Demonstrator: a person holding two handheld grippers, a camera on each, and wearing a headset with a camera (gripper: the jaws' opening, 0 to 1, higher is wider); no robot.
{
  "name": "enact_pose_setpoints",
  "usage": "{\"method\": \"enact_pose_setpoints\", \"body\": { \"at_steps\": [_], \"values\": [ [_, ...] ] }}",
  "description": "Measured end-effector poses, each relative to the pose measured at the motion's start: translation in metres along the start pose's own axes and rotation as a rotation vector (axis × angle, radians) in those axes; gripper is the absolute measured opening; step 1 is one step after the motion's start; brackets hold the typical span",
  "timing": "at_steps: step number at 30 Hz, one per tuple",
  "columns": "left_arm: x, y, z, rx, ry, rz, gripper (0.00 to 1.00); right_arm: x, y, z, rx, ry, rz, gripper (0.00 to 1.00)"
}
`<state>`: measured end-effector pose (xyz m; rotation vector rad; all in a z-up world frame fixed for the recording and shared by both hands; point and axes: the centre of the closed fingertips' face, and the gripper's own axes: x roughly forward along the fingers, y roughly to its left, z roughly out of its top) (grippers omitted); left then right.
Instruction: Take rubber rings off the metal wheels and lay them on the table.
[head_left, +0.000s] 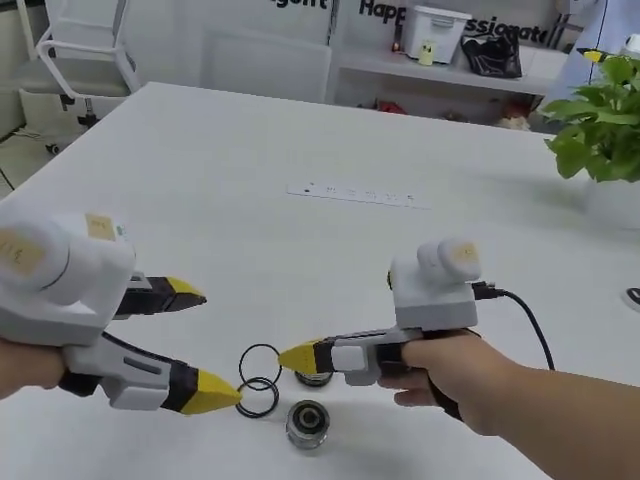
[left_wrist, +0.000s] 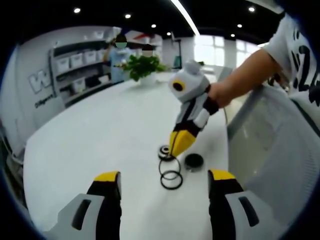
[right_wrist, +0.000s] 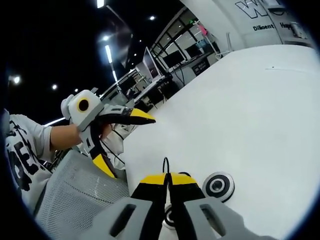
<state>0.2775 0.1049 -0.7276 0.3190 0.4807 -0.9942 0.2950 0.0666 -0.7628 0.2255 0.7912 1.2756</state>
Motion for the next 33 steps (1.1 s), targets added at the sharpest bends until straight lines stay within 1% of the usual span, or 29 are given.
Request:
{"method": "enact_pose_setpoints", "body": {
  "at_steps": [7, 15, 22, 33],
  "values": [
    [-0.003, 0.003, -0.005, -0.007, 0.006, 0.002, 0.72, 0.003, -0.002, -0.004, 0.016, 0.017, 0.0, 0.0],
    [-0.004, 0.005, -0.006, -0.011, 0.005, 0.006, 0.72, 0.009, -0.002, -0.013, 0.033, 0.052, 0.007, 0.0],
    [-0.004, 0.005, -0.008, -0.015, 0.008, 0.004, 0.72, 0.01, -0.005, -0.019, 0.045, 0.072, -0.002, 0.0],
    [-0.004, 0.004, -0.012, -0.016, 0.019, 0.002, 0.73, 0.012, -0.008, -0.023, 0.059, 0.083, -0.009, 0.0]
  ]
}}
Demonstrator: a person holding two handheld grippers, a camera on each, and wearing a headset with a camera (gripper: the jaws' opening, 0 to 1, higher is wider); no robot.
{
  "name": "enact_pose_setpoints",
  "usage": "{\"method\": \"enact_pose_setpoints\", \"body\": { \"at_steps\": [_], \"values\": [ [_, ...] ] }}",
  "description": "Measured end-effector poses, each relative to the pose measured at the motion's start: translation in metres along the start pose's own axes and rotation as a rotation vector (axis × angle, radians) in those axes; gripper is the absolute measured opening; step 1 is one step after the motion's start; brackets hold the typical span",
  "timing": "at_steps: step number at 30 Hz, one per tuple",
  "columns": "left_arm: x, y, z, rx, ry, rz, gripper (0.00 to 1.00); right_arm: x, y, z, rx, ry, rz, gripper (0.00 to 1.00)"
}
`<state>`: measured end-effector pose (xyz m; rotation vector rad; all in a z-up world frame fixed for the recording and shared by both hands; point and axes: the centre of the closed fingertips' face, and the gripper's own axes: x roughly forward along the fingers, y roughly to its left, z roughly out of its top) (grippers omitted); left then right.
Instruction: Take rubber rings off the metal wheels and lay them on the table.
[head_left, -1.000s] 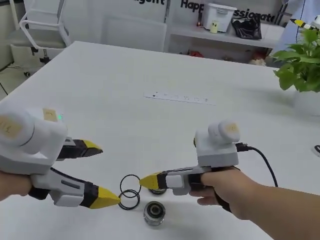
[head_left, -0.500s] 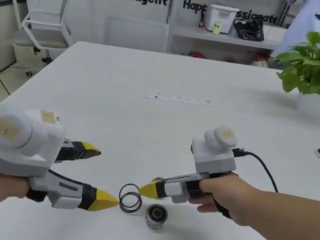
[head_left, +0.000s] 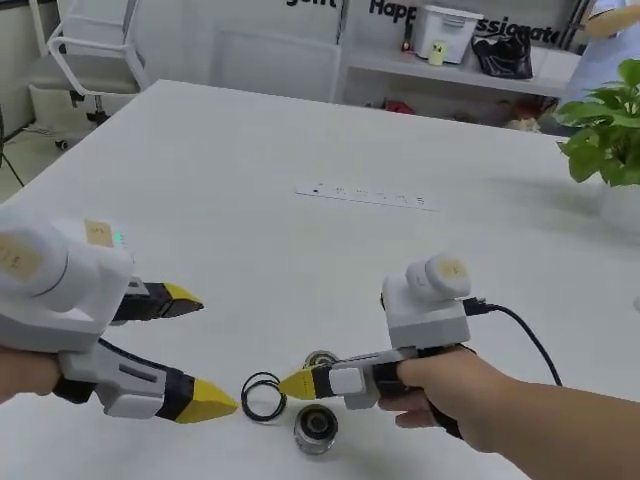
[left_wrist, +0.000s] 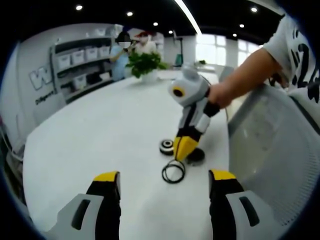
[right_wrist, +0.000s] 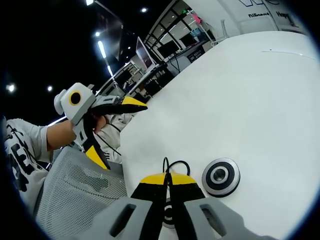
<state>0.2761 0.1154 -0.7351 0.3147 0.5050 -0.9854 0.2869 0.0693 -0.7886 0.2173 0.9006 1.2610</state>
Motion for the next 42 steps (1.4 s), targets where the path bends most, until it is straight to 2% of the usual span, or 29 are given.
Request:
{"method": "enact_pose_setpoints", "body": {
  "at_steps": [35, 42],
  "values": [
    [0.001, -0.002, -0.006, -0.003, 0.023, -0.009, 0.73, 0.004, -0.011, -0.005, -0.005, 0.02, -0.047, 0.0],
    [0.001, -0.002, -0.007, -0.004, 0.026, -0.012, 0.73, 0.003, -0.014, -0.005, -0.007, 0.021, -0.056, 0.02]
  ]
}}
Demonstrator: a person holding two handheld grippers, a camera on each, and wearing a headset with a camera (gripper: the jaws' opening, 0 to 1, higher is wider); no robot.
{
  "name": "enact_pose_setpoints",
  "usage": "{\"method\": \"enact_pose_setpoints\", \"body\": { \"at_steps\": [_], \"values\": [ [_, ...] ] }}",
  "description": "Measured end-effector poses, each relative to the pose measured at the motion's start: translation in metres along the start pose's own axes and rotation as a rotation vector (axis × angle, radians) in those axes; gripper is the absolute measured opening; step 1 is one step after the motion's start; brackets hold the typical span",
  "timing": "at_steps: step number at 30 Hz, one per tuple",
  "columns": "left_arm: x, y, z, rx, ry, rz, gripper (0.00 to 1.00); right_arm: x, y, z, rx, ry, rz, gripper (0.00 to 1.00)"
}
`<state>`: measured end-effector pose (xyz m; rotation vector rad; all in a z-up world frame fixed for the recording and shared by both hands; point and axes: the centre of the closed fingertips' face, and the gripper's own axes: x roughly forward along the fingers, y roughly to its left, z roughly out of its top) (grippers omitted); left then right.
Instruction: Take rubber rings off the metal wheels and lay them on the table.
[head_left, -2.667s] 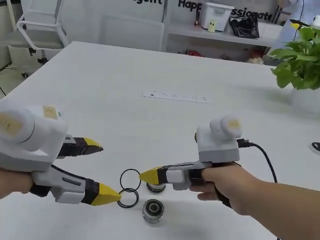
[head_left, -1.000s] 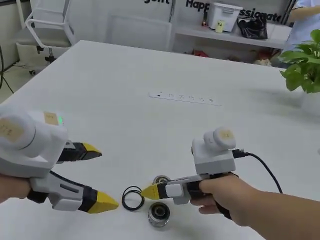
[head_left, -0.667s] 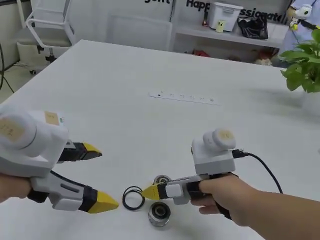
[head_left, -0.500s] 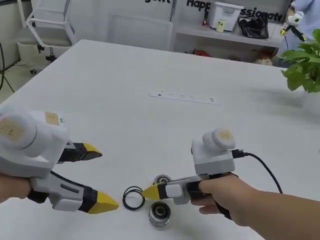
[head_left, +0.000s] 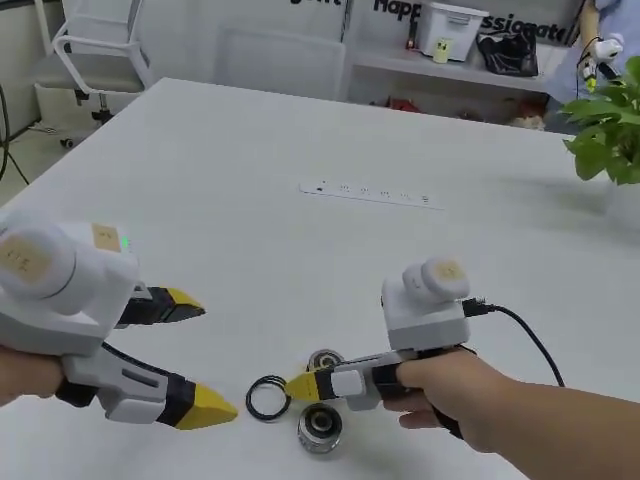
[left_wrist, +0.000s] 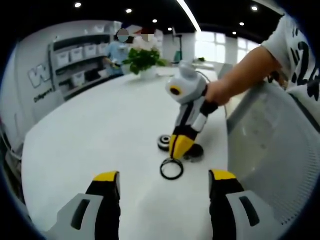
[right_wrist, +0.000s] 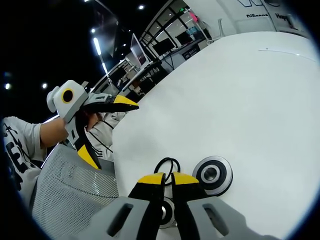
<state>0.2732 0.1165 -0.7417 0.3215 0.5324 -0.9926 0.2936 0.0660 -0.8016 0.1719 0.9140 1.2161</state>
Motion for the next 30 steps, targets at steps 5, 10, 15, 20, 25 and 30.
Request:
{"method": "enact_pose_setpoints", "body": {
  "at_steps": [5, 10, 15, 20, 25, 30],
  "values": [
    [0.0006, 0.0, -0.0006, -0.001, 0.003, -0.002, 0.73, -0.0003, -0.0005, 0.0002, -0.004, -0.001, -0.006, 0.05],
    [0.0012, -0.0007, -0.0013, -0.001, 0.007, -0.005, 0.73, -0.0008, -0.0004, -0.0003, -0.008, 0.0, -0.007, 0.06],
    [0.0021, -0.0014, -0.0013, 0.001, 0.011, -0.008, 0.73, -0.0016, 0.0009, 0.0001, -0.011, -0.001, -0.002, 0.08],
    [0.003, -0.0019, -0.0006, 0.003, 0.013, -0.011, 0.73, -0.003, 0.0025, 0.0019, -0.013, -0.006, 0.002, 0.09],
    [0.0035, -0.0018, 0.0001, 0.004, 0.014, -0.013, 0.73, -0.005, 0.0045, 0.0035, -0.015, -0.013, 0.006, 0.1],
    [0.0037, -0.0006, 0.0003, 0.005, 0.019, -0.011, 0.73, -0.0068, 0.0066, 0.0065, -0.02, -0.024, 0.016, 0.12]
  ]
}}
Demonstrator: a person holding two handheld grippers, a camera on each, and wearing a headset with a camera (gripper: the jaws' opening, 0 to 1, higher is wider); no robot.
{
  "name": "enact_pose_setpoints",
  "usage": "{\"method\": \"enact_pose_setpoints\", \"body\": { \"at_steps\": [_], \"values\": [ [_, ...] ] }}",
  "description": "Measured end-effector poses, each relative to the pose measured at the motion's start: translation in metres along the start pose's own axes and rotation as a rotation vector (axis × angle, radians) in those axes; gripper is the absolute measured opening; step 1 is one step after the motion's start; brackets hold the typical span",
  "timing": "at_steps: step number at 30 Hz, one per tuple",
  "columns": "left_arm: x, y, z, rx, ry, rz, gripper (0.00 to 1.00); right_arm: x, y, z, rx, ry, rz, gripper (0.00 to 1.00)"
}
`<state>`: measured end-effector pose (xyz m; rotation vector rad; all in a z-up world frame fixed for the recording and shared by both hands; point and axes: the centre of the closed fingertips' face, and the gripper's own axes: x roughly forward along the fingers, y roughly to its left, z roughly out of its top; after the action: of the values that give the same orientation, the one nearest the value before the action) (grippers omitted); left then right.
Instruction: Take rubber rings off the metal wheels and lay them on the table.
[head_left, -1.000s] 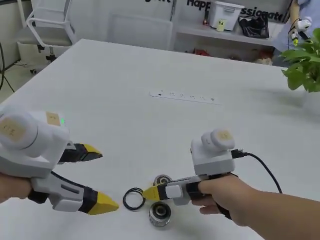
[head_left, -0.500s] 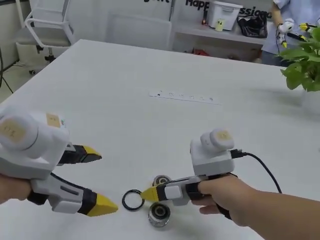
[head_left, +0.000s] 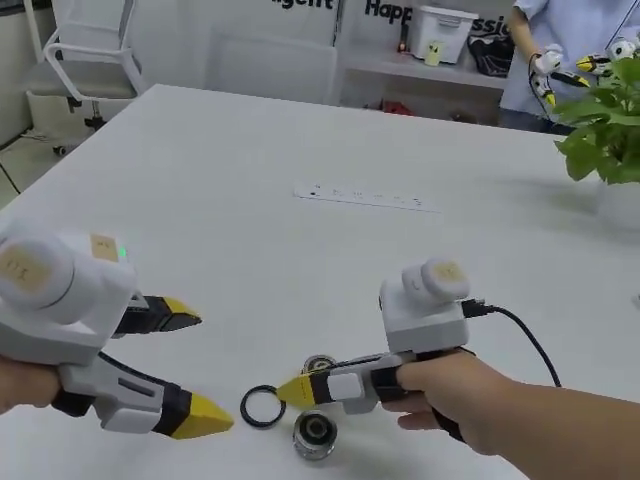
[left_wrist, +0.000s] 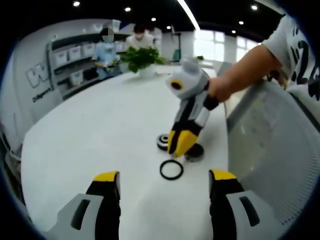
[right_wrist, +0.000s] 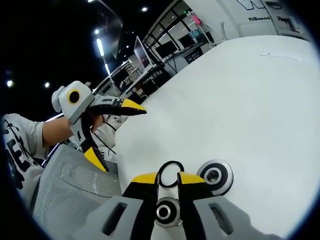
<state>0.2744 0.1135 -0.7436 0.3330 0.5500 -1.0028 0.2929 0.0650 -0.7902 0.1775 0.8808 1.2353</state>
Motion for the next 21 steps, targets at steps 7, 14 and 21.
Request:
{"method": "enact_pose_setpoints", "body": {
  "at_steps": [7, 14, 21],
  "values": [
    [0.002, 0.0, 0.003, 0.003, -0.002, -0.004, 0.73, -0.002, 0.005, 0.003, -0.013, -0.009, 0.013, 0.13],
    [0.001, 0.001, 0.003, 0.001, -0.003, -0.002, 0.73, -0.003, 0.009, 0.006, -0.029, -0.021, 0.021, 0.17],
    [0.0, 0.003, 0.004, 0.003, -0.007, 0.002, 0.73, -0.005, 0.011, 0.008, -0.047, -0.028, 0.019, 0.21]
  ]
}}
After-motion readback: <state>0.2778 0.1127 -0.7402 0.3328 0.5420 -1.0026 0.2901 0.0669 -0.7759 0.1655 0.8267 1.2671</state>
